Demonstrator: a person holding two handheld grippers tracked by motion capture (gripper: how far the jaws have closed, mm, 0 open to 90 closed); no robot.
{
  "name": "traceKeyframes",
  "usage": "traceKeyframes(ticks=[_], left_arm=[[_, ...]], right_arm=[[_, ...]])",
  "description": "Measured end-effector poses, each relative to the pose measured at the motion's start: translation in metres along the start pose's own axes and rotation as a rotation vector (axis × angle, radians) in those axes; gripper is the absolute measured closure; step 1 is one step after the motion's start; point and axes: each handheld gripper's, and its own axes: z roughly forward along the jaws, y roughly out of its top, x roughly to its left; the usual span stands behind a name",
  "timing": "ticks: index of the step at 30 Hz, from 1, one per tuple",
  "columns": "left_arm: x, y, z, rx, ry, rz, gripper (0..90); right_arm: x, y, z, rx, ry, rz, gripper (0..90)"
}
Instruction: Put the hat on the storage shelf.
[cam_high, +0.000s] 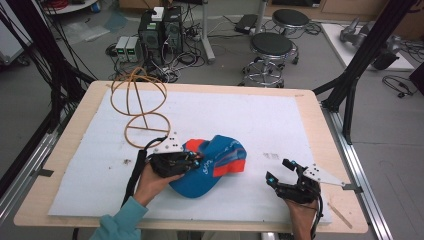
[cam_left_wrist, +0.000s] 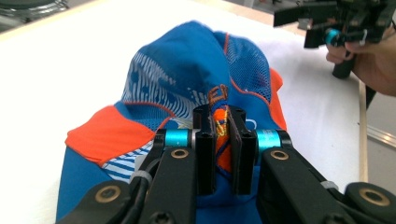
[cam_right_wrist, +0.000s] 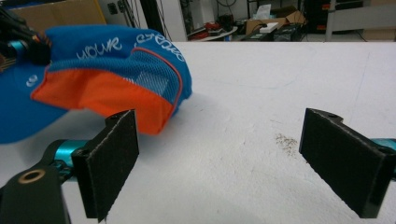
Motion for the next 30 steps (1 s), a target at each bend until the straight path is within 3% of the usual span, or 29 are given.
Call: traceKeyframes(ticks=[7,23,30], left_arm=[[0.014,0.021,-0.022,-0.044,0.034,0.000,83.0],[0.023,0.073,-0.045,-0.066,0.073,0.062,83.0],[0.038,0.086,-0.062,-0.111,0.092,0.051,83.1]], right_arm=[[0.000,0.000,0.000,0.001,-0.002,-0.007,11.2],[0.000,0.000,0.000,0.005,-0.002,0.001,11.2],[0.000,0.000,0.001,0.005,-0.004,-0.002,11.2]])
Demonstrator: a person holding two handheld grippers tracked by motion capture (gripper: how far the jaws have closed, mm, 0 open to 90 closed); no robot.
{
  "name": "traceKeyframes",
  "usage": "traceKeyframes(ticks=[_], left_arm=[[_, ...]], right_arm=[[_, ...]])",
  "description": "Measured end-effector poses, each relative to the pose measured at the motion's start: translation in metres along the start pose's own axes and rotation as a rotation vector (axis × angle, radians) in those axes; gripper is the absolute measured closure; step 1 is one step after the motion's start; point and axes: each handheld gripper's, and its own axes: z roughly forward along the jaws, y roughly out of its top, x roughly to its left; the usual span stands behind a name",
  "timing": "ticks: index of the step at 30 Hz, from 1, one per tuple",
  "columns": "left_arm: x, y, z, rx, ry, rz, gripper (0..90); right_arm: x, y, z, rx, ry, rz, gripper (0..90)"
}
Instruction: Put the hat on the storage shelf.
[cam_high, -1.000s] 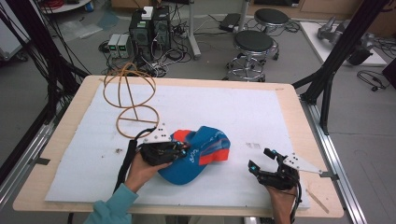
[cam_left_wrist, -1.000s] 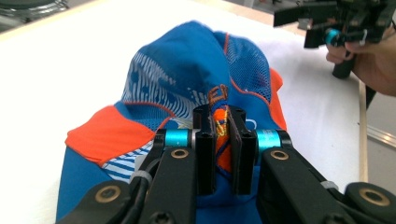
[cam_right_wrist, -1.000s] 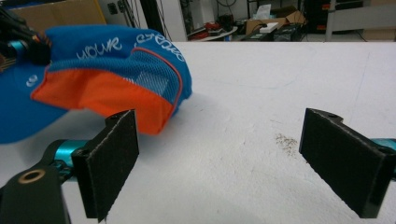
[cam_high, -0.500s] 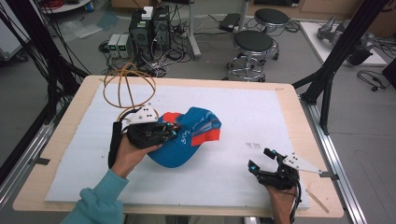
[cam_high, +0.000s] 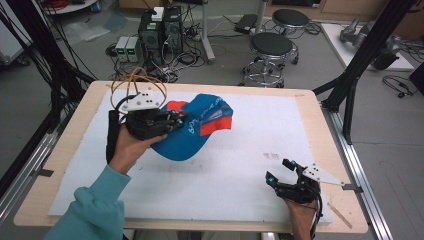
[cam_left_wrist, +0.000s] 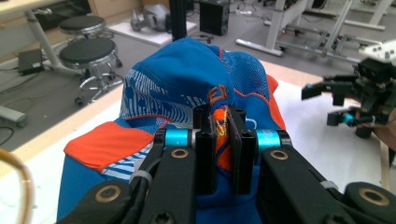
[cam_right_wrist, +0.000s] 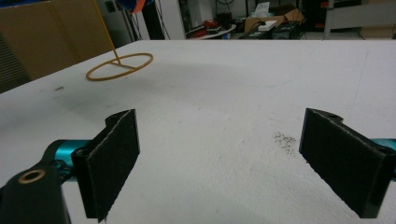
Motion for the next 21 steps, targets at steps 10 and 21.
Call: traceKeyframes(ticks=[10,21], left_arm=[[0.021,0.020,-0.024,-0.091,0.029,-0.041,83.2],[0.050,0.045,-0.043,-0.171,0.077,-0.056,83.2]], right_arm=[[0.001,0.000,0.000,0.006,-0.005,0.000,11.2],[0.001,0.000,0.001,0.008,-0.009,-0.007,11.2]])
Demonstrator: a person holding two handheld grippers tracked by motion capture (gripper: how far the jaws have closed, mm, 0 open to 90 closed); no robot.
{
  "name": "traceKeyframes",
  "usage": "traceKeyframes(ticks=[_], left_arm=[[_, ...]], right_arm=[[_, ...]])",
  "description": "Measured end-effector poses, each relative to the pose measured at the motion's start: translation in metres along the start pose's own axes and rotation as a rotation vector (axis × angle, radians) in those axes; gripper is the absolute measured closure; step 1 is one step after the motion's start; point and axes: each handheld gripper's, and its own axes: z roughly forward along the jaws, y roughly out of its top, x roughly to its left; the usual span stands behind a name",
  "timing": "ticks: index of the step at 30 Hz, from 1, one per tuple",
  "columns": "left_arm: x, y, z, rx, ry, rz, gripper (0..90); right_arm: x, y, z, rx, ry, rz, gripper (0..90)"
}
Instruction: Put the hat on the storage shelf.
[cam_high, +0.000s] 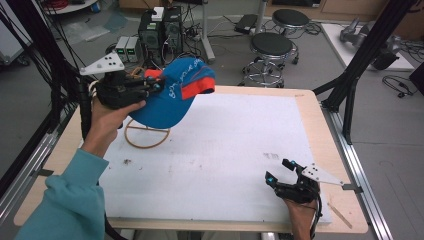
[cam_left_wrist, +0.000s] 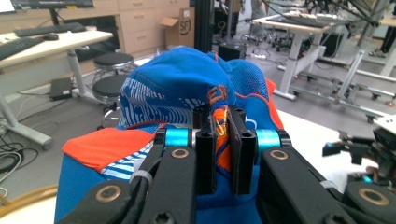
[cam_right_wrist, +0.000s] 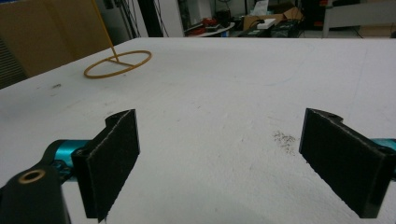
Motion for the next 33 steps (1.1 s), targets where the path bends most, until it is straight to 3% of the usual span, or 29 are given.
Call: traceKeyframes(ticks=[9,22,33], left_arm=[[0.023,0.015,-0.007,-0.022,0.059,-0.027,83.2],[0.051,0.008,-0.023,-0.019,0.170,-0.041,83.2],[0.069,0.002,-0.029,-0.016,0.214,-0.078,83.2]], right_arm=[[0.001,0.000,0.000,0.004,-0.001,0.000,11.2],[0.001,0.000,0.001,0.012,-0.003,-0.002,11.2],[0.001,0.000,0.001,0.009,-0.004,-0.002,11.2]])
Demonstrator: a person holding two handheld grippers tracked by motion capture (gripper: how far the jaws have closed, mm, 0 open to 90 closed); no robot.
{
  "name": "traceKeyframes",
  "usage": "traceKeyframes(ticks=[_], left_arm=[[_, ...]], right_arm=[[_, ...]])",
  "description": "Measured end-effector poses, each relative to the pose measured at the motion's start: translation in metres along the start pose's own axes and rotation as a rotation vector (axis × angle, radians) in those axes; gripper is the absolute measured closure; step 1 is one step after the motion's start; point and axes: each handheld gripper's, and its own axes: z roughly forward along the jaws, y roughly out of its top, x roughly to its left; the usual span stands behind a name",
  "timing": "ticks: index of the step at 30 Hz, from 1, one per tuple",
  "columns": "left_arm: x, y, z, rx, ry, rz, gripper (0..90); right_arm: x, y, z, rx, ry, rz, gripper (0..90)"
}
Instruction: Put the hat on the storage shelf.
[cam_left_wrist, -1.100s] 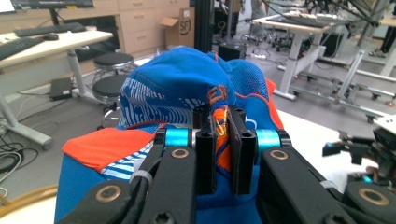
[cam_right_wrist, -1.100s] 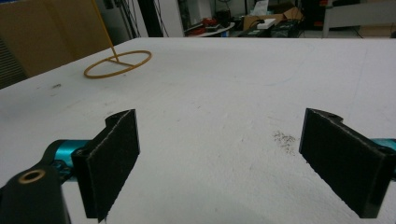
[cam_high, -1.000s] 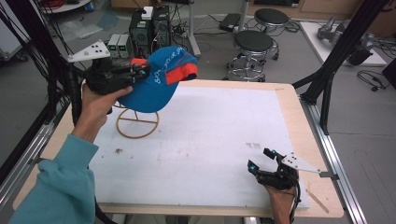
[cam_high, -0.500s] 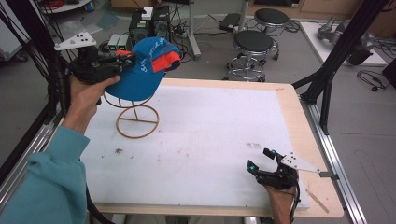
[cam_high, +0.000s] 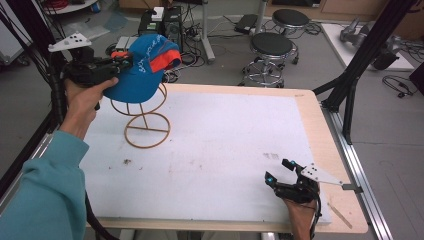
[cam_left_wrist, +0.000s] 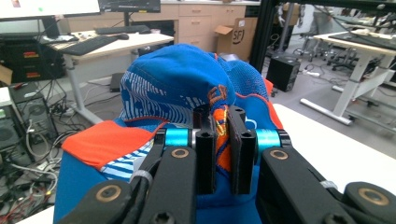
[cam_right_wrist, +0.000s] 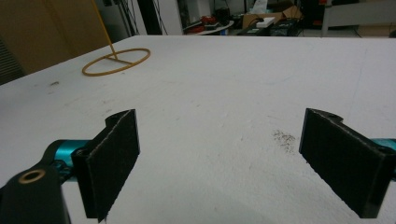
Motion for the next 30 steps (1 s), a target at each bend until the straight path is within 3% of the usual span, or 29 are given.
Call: traceKeyframes(ticks=[12,24,30], left_arm=[[0.018,-0.014,-0.011,0.055,0.049,-0.017,83.2],[0.023,-0.026,-0.015,0.119,0.030,-0.015,83.2],[0.024,-0.031,-0.022,0.126,0.015,-0.013,83.2]], right_arm=[[0.000,0.000,0.000,0.001,-0.001,-0.009,11.2],[0.000,0.000,0.000,0.001,-0.003,-0.011,11.2],[0.000,0.000,0.000,0.000,-0.002,-0.010,11.2]])
